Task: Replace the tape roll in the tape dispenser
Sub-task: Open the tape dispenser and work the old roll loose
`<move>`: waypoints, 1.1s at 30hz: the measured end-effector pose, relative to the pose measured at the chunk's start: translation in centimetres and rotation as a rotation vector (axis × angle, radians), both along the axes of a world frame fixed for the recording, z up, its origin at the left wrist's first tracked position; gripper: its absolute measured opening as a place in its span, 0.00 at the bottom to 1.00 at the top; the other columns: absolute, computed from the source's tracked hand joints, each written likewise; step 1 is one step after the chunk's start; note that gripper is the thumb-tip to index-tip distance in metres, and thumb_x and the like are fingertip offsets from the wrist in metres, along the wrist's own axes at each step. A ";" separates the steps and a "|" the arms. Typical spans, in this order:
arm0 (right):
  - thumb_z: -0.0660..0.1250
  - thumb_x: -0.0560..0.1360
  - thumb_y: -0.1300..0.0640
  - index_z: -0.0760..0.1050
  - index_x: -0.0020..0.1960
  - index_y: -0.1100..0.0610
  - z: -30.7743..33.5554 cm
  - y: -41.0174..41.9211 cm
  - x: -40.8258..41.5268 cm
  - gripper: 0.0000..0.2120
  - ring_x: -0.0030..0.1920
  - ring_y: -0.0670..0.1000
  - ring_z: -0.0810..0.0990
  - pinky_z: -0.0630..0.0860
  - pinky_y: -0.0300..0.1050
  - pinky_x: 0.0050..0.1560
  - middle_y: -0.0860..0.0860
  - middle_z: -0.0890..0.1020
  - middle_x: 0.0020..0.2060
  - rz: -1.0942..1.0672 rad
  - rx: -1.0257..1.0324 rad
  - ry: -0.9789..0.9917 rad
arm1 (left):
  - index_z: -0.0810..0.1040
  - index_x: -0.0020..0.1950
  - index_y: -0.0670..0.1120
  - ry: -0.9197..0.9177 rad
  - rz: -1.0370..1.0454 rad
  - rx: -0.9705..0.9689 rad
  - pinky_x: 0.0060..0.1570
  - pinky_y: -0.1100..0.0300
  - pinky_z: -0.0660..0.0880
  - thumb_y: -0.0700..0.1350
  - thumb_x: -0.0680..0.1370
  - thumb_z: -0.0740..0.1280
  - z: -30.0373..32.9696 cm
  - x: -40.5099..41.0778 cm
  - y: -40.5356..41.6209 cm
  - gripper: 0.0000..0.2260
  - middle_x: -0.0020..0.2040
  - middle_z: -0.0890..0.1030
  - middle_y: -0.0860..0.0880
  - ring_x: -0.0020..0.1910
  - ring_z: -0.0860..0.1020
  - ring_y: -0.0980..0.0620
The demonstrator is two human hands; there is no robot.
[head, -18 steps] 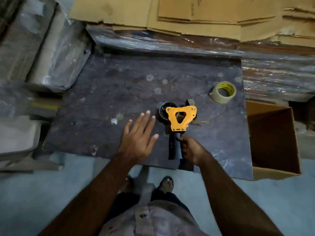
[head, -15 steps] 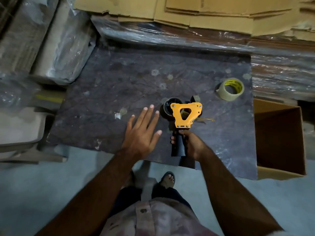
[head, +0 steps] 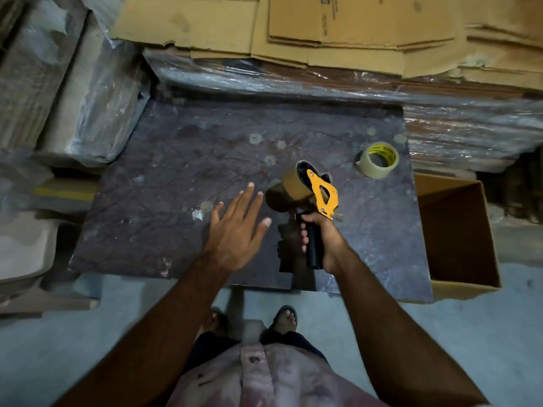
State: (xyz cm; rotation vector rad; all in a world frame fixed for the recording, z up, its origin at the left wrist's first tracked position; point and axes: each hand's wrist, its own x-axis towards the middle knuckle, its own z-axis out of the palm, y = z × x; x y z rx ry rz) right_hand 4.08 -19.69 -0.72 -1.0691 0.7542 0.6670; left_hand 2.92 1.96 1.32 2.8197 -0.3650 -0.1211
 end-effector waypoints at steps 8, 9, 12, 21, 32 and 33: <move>0.59 0.73 0.50 0.66 0.38 0.56 4.4 1.8 -2.6 0.10 0.19 0.45 0.65 0.63 0.38 0.20 0.48 0.68 0.24 0.016 0.714 -0.164 | 0.73 0.71 0.54 0.585 0.340 -0.976 0.72 0.48 0.63 0.68 0.78 0.58 5.2 5.9 2.2 0.28 0.73 0.74 0.52 0.74 0.70 0.51; 0.58 0.73 0.49 0.66 0.39 0.56 4.7 2.1 -3.2 0.11 0.19 0.46 0.65 0.64 0.39 0.21 0.48 0.68 0.24 0.045 0.833 -0.195 | 0.74 0.71 0.53 0.653 0.352 -1.048 0.72 0.46 0.63 0.68 0.78 0.58 6.1 6.6 2.5 0.28 0.72 0.74 0.53 0.72 0.71 0.53; 0.57 0.72 0.47 0.61 0.40 0.54 5.5 3.2 -4.7 0.11 0.19 0.46 0.64 0.63 0.39 0.22 0.48 0.66 0.25 0.101 0.986 -0.278 | 0.71 0.75 0.51 0.719 0.296 -1.102 0.73 0.43 0.59 0.66 0.79 0.57 8.1 8.0 2.8 0.30 0.74 0.73 0.52 0.73 0.70 0.53; 0.60 0.70 0.47 0.61 0.39 0.55 7.1 5.8 -7.0 0.13 0.17 0.46 0.63 0.68 0.38 0.22 0.47 0.64 0.22 0.157 1.027 -0.338 | 0.84 0.52 0.51 0.793 0.096 -1.044 0.74 0.39 0.63 0.69 0.66 0.74 8.1 7.8 2.2 0.26 0.58 0.85 0.49 0.64 0.78 0.47; 0.69 0.69 0.53 0.70 0.41 0.59 7.6 6.1 -7.2 0.12 0.21 0.50 0.67 0.68 0.43 0.25 0.51 0.69 0.24 0.023 0.567 -0.368 | 0.84 0.47 0.37 0.567 0.057 -1.016 0.52 0.56 0.74 0.58 0.72 0.75 10.9 7.6 2.2 0.22 0.43 0.87 0.41 0.41 0.81 0.55; 0.73 0.66 0.55 0.71 0.41 0.59 7.7 6.1 -7.2 0.13 0.22 0.51 0.69 0.70 0.43 0.27 0.52 0.70 0.25 0.027 0.445 -0.352 | 0.84 0.43 0.39 0.549 0.092 -1.006 0.49 0.58 0.74 0.58 0.70 0.77 10.9 7.8 2.1 0.21 0.39 0.86 0.45 0.38 0.81 0.56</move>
